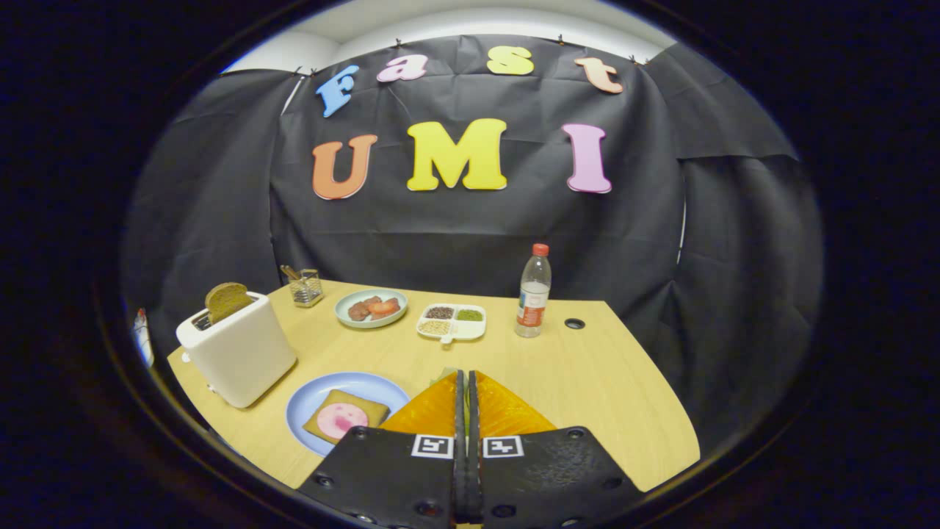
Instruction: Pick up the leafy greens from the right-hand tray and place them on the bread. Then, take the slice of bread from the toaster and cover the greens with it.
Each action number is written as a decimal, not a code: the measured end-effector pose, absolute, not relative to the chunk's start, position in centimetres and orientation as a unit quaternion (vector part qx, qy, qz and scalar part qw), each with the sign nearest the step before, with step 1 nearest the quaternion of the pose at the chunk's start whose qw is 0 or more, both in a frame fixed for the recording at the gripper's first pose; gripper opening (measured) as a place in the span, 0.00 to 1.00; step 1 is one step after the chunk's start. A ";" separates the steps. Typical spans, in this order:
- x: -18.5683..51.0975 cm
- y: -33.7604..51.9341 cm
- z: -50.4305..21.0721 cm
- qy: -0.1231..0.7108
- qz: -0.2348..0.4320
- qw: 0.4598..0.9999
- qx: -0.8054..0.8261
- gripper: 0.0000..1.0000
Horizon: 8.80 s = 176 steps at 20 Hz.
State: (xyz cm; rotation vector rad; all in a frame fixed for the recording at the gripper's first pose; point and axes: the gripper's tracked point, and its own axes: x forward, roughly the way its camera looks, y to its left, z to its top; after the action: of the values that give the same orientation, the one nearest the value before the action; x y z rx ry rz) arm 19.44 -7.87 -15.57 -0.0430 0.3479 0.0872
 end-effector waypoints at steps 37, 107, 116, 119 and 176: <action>26.8 3.7 -30.2 0.312 0.048 0.949 0.002 0.28; 20.6 27.8 -2.5 0.141 0.040 0.989 0.034 0.09; 21.1 19.4 -12.1 0.195 -0.032 0.979 0.049 0.09; 21.1 17.1 -15.6 0.220 -0.041 0.973 0.056 0.08; 10.2 6.8 -12.7 0.108 -0.068 0.992 0.005 0.95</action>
State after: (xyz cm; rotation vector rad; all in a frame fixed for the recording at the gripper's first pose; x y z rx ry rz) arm 10.23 6.77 -12.71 0.0099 0.2173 -0.1370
